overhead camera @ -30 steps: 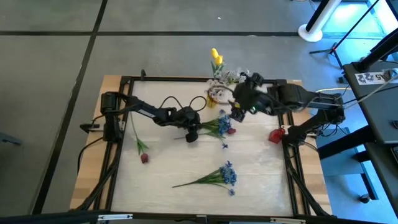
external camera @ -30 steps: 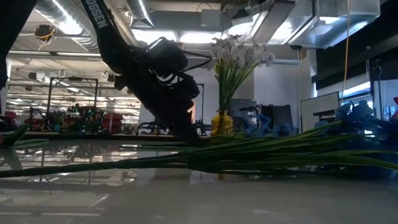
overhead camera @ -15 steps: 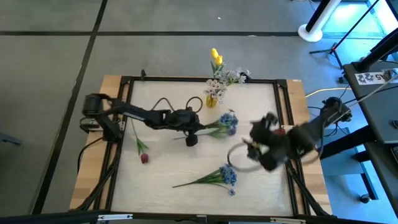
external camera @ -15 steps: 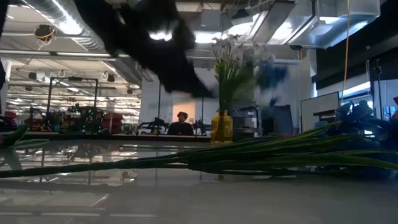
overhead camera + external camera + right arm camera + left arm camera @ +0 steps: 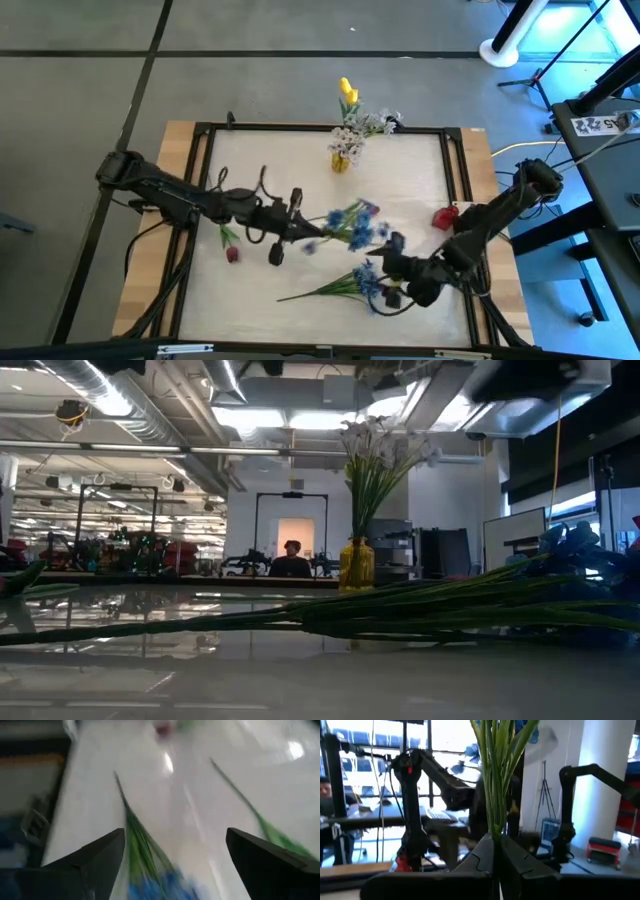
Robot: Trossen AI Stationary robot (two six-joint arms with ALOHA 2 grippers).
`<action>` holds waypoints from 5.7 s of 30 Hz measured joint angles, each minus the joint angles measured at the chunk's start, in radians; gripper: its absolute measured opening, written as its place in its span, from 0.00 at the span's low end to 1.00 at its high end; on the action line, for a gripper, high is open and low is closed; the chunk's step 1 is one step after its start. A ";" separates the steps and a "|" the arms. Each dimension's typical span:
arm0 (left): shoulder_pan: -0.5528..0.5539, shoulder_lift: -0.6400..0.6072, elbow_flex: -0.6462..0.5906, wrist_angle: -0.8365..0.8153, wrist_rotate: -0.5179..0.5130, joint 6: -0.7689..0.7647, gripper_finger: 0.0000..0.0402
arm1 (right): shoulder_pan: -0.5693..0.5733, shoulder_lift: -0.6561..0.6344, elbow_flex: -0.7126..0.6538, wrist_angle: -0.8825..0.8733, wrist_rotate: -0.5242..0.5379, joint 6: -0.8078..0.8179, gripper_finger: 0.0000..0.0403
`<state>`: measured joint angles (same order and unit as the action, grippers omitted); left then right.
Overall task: Sort flowers into vase by color
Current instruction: Put the top blue flowers into the red vase, then put the right pink flower into the red vase
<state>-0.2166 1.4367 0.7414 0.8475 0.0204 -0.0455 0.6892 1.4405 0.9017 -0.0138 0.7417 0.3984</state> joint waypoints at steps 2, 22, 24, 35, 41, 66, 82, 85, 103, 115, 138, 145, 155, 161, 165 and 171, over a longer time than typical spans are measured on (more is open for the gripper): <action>-0.002 0.032 0.000 0.067 -0.003 0.014 0.01 | -0.035 0.004 -0.005 0.217 0.084 -0.185 0.86; 0.059 0.134 0.000 0.233 -0.010 0.003 0.06 | -0.334 0.005 -0.004 0.761 -0.309 -0.455 0.41; 0.060 0.134 0.000 0.213 -0.040 -0.005 0.07 | -0.337 0.005 -0.004 0.750 -0.308 -0.455 0.30; 0.054 -0.194 0.000 -0.366 -0.059 0.006 0.26 | -0.277 -0.201 -0.004 0.270 -0.144 -0.391 0.04; -0.029 -0.379 0.000 -0.666 -0.065 -0.024 0.29 | -0.129 -0.460 -0.003 -0.419 0.152 0.003 0.04; -0.116 -0.382 0.000 -0.633 -0.213 0.000 0.29 | -0.009 -1.022 0.180 -1.491 -0.044 0.403 0.02; -0.105 -0.243 0.000 -0.605 -0.212 -0.041 0.29 | -0.009 -1.020 -0.032 -1.471 -0.067 0.560 0.08; -0.072 -0.161 0.000 -0.582 -0.228 -0.103 0.29 | -0.009 -1.019 -0.053 -1.475 -0.106 0.582 0.17; 0.137 0.335 0.049 -0.364 -0.186 -0.155 0.39 | -0.009 -0.977 0.091 -1.557 -0.396 0.747 0.68; 0.269 0.608 0.300 -0.557 -0.174 -0.095 0.45 | -0.009 -0.977 0.109 -1.555 -0.429 0.784 0.63; 0.195 0.465 0.311 -0.803 -0.300 -0.060 0.01 | -0.009 -0.974 0.154 -1.558 -0.576 0.852 0.63; 0.157 0.298 0.311 -0.856 -0.318 -0.049 0.01 | -0.009 -0.953 0.182 -1.493 -0.570 0.800 0.63; 0.094 0.148 0.311 -0.646 -0.095 -0.048 0.01 | -0.009 -0.916 0.314 -1.258 -0.563 0.603 0.63; 0.095 0.177 0.313 -0.324 0.084 -0.049 0.01 | -0.009 -0.847 0.282 -0.967 -0.480 0.248 0.63; 0.095 0.213 0.312 -0.158 0.099 -0.048 0.01 | -0.009 -0.743 0.223 -0.742 -0.365 -0.074 0.63; 0.095 0.260 0.312 0.009 0.082 -0.048 0.01 | -0.019 -0.518 0.181 -0.415 -0.037 -0.370 0.63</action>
<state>-0.1218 1.6967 1.0538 0.8560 0.1029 -0.0937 0.6702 0.9221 1.0828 -0.4287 0.7045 0.0289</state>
